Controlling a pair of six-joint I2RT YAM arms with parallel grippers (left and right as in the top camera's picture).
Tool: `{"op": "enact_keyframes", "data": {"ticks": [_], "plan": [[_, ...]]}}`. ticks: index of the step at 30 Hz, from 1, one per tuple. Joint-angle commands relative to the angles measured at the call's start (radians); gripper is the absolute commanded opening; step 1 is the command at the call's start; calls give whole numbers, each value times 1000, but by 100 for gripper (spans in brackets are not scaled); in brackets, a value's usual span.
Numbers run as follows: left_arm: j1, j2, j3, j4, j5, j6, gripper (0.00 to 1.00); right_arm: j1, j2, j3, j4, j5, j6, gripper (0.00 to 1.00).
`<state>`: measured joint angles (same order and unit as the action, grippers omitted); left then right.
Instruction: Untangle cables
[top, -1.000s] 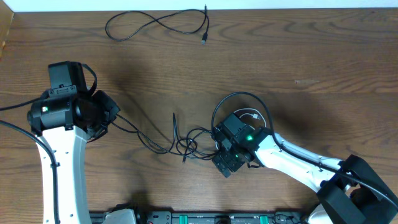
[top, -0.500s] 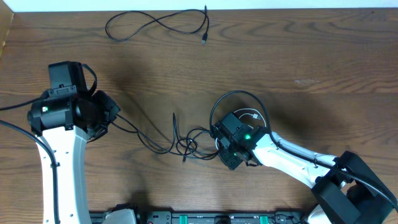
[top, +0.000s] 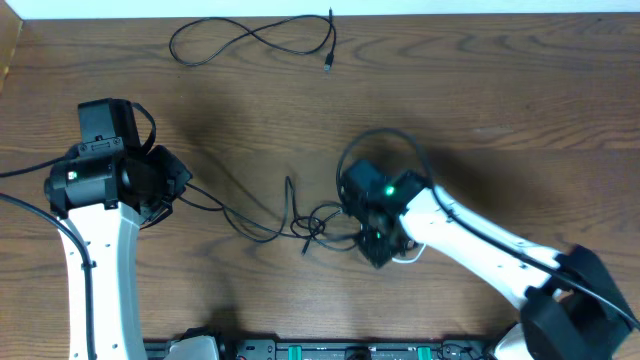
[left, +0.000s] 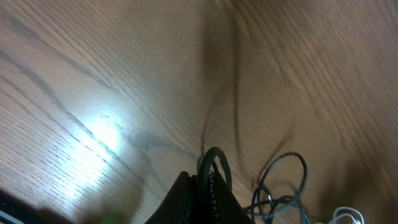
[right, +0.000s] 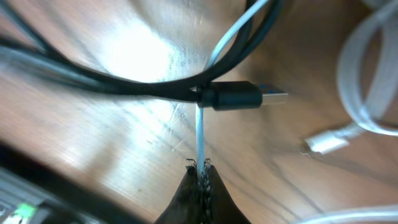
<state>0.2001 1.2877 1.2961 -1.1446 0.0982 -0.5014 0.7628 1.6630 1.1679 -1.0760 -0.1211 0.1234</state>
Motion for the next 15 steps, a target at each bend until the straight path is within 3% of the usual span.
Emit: {"op": "enact_keyframes", "data": {"ticks": [1, 6, 15], "plan": [[-1, -1, -3, -5, -40, -17, 8, -34, -97, 139, -70, 18, 10, 1], [-1, -1, -3, -6, -40, -18, 8, -114, -227, 308, -146, 17, 11, 1], [-1, -1, -3, -6, -40, -17, 8, -339, -446, 473, -136, 15, 64, 1]]}}
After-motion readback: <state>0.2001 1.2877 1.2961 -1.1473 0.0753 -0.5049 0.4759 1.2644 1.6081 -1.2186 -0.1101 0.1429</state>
